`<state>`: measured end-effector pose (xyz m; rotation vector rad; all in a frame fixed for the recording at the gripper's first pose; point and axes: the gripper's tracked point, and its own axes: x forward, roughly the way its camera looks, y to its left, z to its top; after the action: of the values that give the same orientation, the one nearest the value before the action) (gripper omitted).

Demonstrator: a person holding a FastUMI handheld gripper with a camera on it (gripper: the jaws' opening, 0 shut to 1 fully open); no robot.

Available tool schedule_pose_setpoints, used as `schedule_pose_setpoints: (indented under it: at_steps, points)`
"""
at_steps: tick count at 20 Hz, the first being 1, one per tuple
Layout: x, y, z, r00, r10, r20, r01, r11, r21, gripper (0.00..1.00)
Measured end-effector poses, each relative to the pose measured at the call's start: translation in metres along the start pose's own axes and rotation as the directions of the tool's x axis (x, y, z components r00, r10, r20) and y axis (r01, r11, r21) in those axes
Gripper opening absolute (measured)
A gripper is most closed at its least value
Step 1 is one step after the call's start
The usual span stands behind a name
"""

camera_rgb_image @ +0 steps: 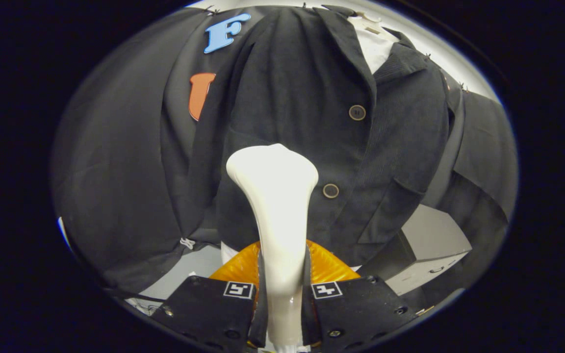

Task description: Iron the clothes twice with a garment steamer, once on the left side and once on the right side.

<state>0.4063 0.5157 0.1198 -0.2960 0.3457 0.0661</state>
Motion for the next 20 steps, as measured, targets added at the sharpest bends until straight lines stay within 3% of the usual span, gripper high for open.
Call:
schedule_pose_setpoints:
  at_steps: [20]
  points:
    - [0.032,0.019,-0.103,0.987,0.038,-0.153,-0.031,0.998,0.047,0.3]
